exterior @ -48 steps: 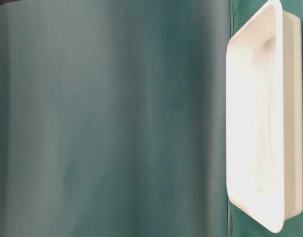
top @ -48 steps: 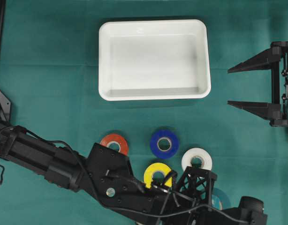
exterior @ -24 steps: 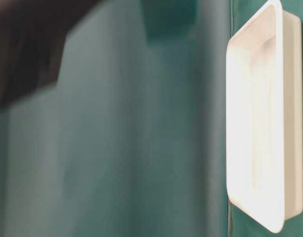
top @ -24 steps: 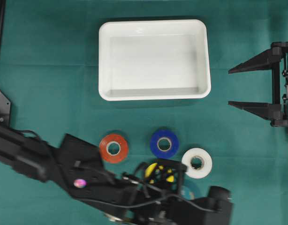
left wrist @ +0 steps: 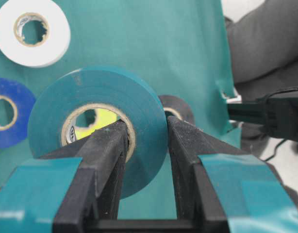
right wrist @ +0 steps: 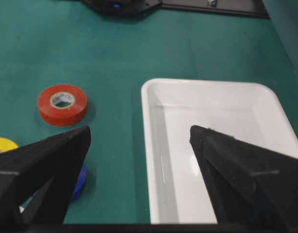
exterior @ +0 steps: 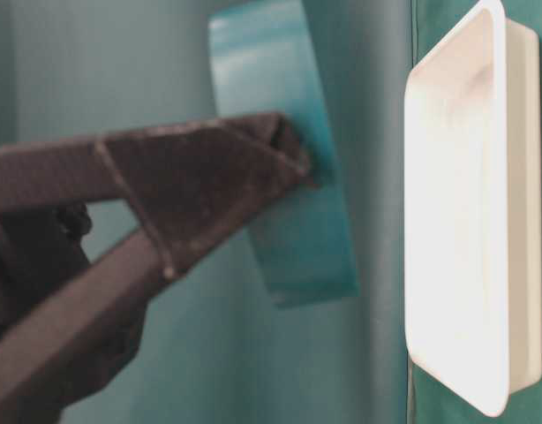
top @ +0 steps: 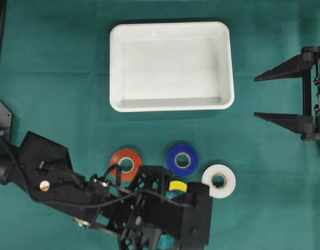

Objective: Pick up the tape from a random location and place it into the white case.
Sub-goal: 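Lift the teal tape and carry it over the white tray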

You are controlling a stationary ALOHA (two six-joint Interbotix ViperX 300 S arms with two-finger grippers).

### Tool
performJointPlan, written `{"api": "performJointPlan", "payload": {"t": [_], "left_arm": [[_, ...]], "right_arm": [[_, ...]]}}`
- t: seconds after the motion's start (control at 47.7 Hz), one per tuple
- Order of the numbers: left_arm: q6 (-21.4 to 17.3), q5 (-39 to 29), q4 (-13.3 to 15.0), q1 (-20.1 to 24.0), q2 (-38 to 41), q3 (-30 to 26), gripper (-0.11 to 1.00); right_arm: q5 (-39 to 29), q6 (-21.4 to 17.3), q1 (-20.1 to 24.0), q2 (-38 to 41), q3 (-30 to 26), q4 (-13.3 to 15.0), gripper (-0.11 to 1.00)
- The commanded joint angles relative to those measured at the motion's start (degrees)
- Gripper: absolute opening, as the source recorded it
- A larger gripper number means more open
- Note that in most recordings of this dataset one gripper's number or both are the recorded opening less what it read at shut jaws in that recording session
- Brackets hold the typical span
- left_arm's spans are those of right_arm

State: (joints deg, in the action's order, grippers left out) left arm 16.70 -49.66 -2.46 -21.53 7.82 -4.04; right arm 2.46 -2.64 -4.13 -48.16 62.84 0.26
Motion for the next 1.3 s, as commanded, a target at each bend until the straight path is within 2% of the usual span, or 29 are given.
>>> {"api": "performJointPlan", "payload": {"t": [0.0, 0.21, 0.482, 0.713, 0.901, 1.069, 1.279], "left_arm": [[0.1, 0.5, -0.2, 2.5, -2.6, -0.4, 0.21], [-0.1, 0.2, -0.2, 8.6, -4.0, 1.7, 0.21], [-0.9, 0.0, -0.2, 19.2, -6.5, 5.3, 0.21], [-4.2, 0.3, -0.2, 27.2, -7.7, 6.8, 0.21], [-4.4, 0.4, -0.2, 32.8, -7.7, 6.8, 0.21], [-4.4, 0.4, -0.2, 36.6, -7.7, 6.8, 0.21], [-4.3, 0.9, -0.1, 37.7, -7.6, 7.1, 0.21]], "right_arm": [[0.3, -0.1, 0.0, 0.2, -1.1, 0.0, 0.93], [-0.2, 0.2, 0.0, 0.2, -1.1, 0.1, 0.93], [-0.3, 0.3, -0.1, 0.2, -1.2, 1.0, 0.93], [-0.5, 0.3, -0.1, 0.2, -1.2, 1.1, 0.93], [-1.3, 0.3, 0.0, 0.2, -1.2, 1.1, 0.93], [-1.4, 0.3, 0.0, 0.2, -1.2, 1.1, 0.93], [-1.4, 0.3, 0.0, 0.2, -1.3, 1.1, 0.93]]}}
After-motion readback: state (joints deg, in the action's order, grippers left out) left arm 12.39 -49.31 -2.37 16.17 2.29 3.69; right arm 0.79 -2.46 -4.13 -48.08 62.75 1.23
